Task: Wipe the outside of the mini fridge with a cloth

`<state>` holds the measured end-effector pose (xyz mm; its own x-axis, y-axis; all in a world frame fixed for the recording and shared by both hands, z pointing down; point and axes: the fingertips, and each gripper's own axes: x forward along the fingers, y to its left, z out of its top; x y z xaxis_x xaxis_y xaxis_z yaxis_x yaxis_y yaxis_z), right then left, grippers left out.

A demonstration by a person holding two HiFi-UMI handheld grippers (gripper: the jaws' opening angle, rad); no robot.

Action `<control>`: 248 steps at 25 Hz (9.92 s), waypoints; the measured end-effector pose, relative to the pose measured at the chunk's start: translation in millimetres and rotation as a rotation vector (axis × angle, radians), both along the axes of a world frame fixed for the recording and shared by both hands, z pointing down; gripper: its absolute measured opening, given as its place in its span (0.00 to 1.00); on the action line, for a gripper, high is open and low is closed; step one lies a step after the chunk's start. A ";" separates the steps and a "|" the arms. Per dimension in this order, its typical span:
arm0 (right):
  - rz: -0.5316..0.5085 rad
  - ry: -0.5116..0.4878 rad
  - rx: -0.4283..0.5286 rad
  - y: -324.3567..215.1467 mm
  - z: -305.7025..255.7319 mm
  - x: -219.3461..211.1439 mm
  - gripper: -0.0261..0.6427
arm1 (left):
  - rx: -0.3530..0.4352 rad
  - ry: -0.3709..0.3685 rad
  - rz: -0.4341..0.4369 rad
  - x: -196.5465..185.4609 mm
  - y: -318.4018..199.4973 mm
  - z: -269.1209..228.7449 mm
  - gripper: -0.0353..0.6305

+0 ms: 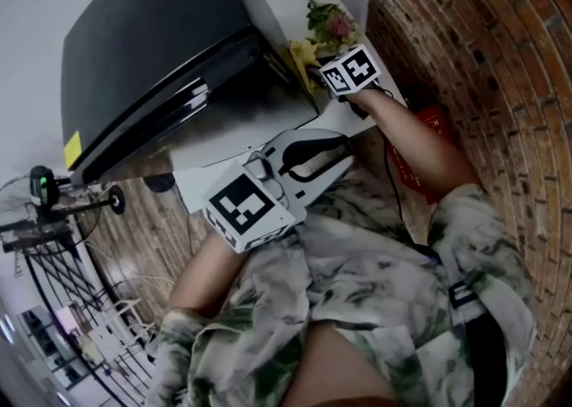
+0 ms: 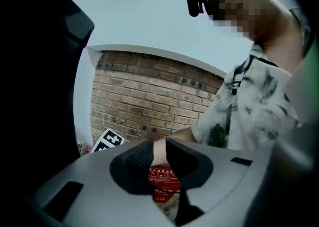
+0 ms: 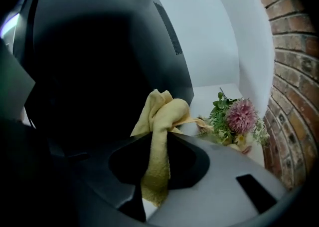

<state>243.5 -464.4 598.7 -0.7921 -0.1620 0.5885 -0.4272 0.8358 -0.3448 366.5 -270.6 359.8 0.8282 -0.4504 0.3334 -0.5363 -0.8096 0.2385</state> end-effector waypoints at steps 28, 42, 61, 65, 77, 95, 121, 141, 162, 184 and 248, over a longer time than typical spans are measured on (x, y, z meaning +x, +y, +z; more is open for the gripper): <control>0.367 0.080 0.403 81.8 -176.0 76.2 0.17 | 0.102 0.118 0.057 -143.0 120.1 -16.3 0.18; 0.494 0.020 0.425 309.1 -213.6 30.9 0.17 | 0.082 0.122 0.056 -260.6 258.5 -0.3 0.18; 0.271 -0.041 0.435 422.8 -183.3 -87.1 0.17 | 0.043 0.021 -0.101 -328.6 328.9 14.9 0.18; 0.276 0.013 0.501 432.7 -193.6 -132.7 0.17 | 0.070 0.043 -0.059 -383.1 335.8 11.7 0.18; 0.466 0.111 0.633 432.4 -248.2 -341.6 0.17 | 0.115 0.007 0.142 -591.6 366.4 12.7 0.18; 0.540 0.762 1.069 329.1 -369.2 -411.7 0.17 | 0.081 0.138 0.315 -650.1 405.7 7.1 0.18; 0.524 1.139 0.908 253.8 -222.2 -401.5 0.17 | 0.049 0.120 0.268 -694.3 386.0 21.9 0.18; 0.478 1.194 0.679 240.3 -66.7 -398.5 0.17 | -0.026 0.083 0.213 -728.5 369.2 54.4 0.18; 0.500 1.028 0.931 238.9 -221.9 -456.5 0.17 | 0.015 0.115 0.237 -724.8 379.0 45.4 0.18; 0.545 1.140 0.945 196.6 -258.1 -435.6 0.17 | 0.017 0.127 0.179 -734.8 379.8 41.9 0.18; 0.646 0.924 1.119 107.9 -335.5 -514.7 0.17 | -0.047 0.157 0.104 -751.3 309.0 57.3 0.18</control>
<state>-271.1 -356.5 263.3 0.1264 -0.9781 0.1652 -0.5007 0.0808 0.8618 -384.8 38.4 417.2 0.9129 -0.3467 0.2153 -0.4036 -0.8448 0.3511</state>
